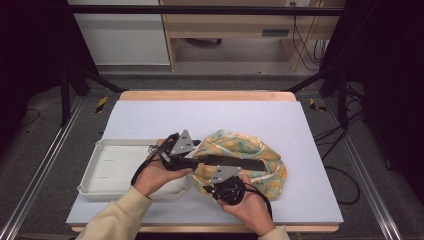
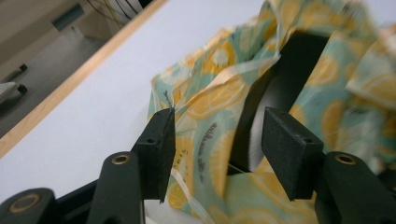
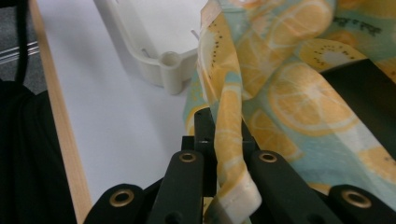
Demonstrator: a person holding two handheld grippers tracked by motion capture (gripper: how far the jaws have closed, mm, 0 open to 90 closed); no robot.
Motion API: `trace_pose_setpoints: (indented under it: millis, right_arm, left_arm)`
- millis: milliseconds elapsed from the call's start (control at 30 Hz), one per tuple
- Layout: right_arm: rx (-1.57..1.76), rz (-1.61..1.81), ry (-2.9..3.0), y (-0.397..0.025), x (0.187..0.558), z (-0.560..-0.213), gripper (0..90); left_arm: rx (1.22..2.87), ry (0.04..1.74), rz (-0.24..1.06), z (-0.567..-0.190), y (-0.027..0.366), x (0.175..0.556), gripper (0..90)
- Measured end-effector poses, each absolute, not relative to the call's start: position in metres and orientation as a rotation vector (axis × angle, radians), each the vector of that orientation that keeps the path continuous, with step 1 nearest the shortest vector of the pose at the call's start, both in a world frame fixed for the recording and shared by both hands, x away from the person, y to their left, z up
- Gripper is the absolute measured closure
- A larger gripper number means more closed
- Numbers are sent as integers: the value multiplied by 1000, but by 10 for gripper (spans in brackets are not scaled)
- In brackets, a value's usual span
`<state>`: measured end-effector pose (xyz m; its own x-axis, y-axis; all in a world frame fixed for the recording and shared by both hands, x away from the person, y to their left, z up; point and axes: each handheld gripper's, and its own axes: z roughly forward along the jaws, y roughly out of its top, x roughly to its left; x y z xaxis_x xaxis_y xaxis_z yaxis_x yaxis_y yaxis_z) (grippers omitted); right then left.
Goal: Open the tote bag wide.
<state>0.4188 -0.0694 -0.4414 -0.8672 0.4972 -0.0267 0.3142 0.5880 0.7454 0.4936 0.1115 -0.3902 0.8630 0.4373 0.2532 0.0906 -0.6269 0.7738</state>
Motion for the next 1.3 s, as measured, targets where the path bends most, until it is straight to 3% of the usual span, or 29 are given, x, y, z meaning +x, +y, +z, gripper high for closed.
trace_pose_setpoints:
  millis: [133,333,467,667,833,900,1033,1167,1300]
  right_arm:
    - [638,1146,2602,-67,415,-446,872]
    - [570,1124,2671,-63,404,-453,893]
    - [549,1134,2690,-58,399,-457,897]
    - [561,1132,2709,-56,401,-460,876]
    - [640,1118,2663,-68,400,-448,507]
    - [676,1118,2640,-77,398,-441,410]
    - [720,1137,2578,-100,392,-423,325]
    - [772,1148,2482,-130,392,-402,293]
    - [859,1044,2362,-159,401,-394,407]
  left_arm:
    - [2296,384,531,-401,96,511,465]
    - [2326,480,540,-405,94,524,776]
    - [2255,580,597,-403,100,525,883]
    - [2228,572,513,-407,108,514,893]
    - [2156,563,483,-405,122,498,895]
    - [2150,552,495,-406,125,494,896]
    - [2140,529,498,-396,130,489,895]
    - [2168,495,497,-392,130,482,895]
    - [2173,478,497,-394,126,477,892]
